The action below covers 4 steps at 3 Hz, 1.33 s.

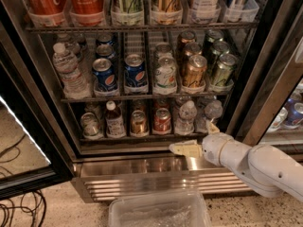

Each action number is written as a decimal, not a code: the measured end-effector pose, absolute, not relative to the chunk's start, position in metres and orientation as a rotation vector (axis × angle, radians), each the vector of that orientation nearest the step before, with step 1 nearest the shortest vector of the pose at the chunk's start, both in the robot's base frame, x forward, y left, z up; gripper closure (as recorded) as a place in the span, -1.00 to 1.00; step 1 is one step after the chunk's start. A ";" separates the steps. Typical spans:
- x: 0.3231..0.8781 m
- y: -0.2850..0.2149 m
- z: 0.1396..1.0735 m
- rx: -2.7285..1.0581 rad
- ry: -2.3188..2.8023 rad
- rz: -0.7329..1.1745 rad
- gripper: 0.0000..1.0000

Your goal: Pick water bottle from bottom shelf of fridge

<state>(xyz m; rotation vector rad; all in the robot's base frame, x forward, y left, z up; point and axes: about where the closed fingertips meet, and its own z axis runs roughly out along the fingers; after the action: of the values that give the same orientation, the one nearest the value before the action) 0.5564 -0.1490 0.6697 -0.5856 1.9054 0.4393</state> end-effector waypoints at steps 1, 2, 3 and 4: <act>0.567 -0.139 0.654 -0.543 1.865 0.471 -1.00; 0.590 -0.124 0.635 -0.453 1.846 0.480 -1.00; 0.591 -0.123 0.631 -0.454 1.843 0.475 -1.00; 0.597 -0.117 0.620 -0.419 1.831 0.484 -1.00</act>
Offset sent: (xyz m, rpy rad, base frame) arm 0.0379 0.0128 -0.0507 0.1196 -0.1337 -0.1710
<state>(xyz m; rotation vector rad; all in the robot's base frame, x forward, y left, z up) 0.5975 -0.1172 0.6198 -0.4188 1.8306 0.4839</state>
